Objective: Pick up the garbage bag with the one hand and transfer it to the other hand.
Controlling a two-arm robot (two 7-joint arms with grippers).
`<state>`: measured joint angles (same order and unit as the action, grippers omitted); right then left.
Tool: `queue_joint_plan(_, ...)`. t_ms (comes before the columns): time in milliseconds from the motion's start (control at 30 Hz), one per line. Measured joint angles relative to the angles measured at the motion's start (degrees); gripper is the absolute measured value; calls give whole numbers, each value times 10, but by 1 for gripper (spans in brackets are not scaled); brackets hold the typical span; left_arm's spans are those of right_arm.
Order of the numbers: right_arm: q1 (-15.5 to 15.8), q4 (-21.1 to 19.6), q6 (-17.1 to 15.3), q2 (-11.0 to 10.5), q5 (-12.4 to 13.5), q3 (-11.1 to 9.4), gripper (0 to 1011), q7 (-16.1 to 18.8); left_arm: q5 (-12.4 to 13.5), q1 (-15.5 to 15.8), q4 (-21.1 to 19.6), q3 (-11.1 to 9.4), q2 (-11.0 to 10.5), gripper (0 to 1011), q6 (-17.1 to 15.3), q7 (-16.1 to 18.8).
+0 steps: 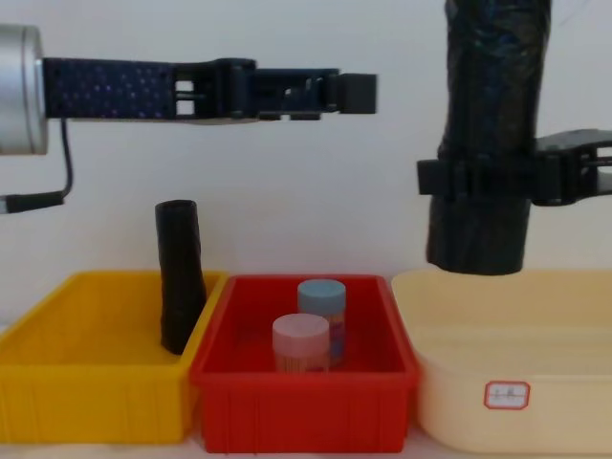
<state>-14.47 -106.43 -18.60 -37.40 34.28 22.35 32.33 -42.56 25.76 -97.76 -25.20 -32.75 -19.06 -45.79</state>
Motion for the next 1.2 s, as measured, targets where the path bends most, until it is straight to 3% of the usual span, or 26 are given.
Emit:
queue_joint_plan(400,-14,18,-18,-6,-21,-9,517,-56,-23,-18,12,25,-16,1002,2,19)
queue_joint_plan(633,-27,36,-29,2,-37,-11,516,-92,-26,-28,14,35,-16,1002,5,46)
queue_joint_plan(1200,-58,96,-39,32,-70,-15,516,-150,-8,-57,23,51,8,1002,27,170)
